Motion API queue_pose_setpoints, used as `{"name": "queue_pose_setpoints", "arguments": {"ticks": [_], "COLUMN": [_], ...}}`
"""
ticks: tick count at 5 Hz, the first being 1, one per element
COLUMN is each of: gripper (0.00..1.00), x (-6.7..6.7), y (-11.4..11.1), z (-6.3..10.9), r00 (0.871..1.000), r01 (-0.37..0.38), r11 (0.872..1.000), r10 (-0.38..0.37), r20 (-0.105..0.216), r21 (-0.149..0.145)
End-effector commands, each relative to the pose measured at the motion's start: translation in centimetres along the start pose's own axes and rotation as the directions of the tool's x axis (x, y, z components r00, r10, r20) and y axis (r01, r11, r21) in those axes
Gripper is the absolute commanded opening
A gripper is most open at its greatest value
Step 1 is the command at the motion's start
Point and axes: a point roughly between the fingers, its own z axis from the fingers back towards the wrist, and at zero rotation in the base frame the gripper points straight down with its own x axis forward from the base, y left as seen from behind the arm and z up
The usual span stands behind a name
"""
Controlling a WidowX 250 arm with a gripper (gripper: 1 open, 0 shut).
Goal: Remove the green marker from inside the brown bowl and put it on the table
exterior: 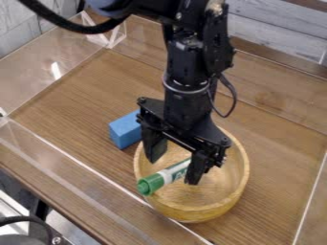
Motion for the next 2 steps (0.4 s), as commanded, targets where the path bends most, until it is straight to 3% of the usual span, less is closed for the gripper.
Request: {"name": "queue_pose_setpoints", "arguments": {"ticks": [1,2], "gripper": [1.0,1.0], "x": [0.3,0.29], "y": [-0.34,-0.38], "z": [0.1,-0.52], "r00": [0.999,0.999], "r01": [0.015,0.022], "r11": [1.0,1.0], "r10": [-0.015,-0.021], "r20": [0.032,0.034], "r21": [-0.009,-0.014]}}
